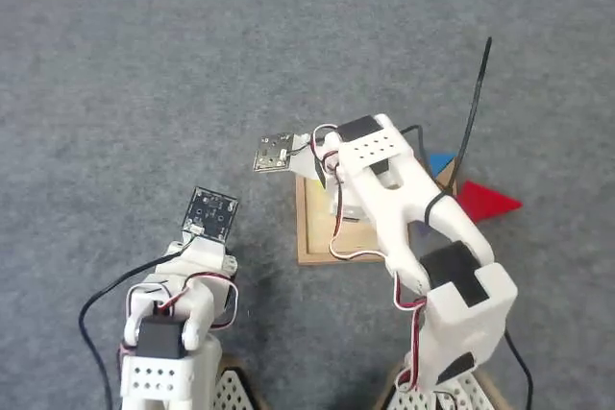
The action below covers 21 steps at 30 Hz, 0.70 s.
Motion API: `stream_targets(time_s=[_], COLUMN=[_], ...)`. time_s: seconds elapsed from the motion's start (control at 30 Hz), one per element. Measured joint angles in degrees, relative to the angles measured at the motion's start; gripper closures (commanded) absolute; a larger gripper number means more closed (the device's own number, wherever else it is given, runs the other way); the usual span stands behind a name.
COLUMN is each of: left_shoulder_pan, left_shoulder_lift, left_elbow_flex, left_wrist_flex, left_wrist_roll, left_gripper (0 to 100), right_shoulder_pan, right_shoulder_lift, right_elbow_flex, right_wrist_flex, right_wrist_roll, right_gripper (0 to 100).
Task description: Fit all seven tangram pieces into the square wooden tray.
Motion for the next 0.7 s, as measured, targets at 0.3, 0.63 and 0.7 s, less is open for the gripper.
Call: stream_targets(time_s=[0.3,0.63,0.7], left_shoulder_pan=[0.0,0.0,0.0], left_shoulder_lift=[0.0,0.0,0.0], left_elbow_flex=[0.0,0.0,0.0], left_wrist_flex=[0.0,0.0,0.0], left_wrist_roll=[0.0,0.0,0.0], left_gripper=[99,99,99], right_shoulder_pan=[2.7,17.1,20.2], right_shoulder_lift=[0.0,-15.2,-15.8], right_elbow_flex=[-5.7,-5.4,-1.1], right_wrist_flex=[1.4,8.9,7.6], right_wrist_roll=[-4.4,-15.6,-15.7], right_gripper=[69.7,73.3,71.9])
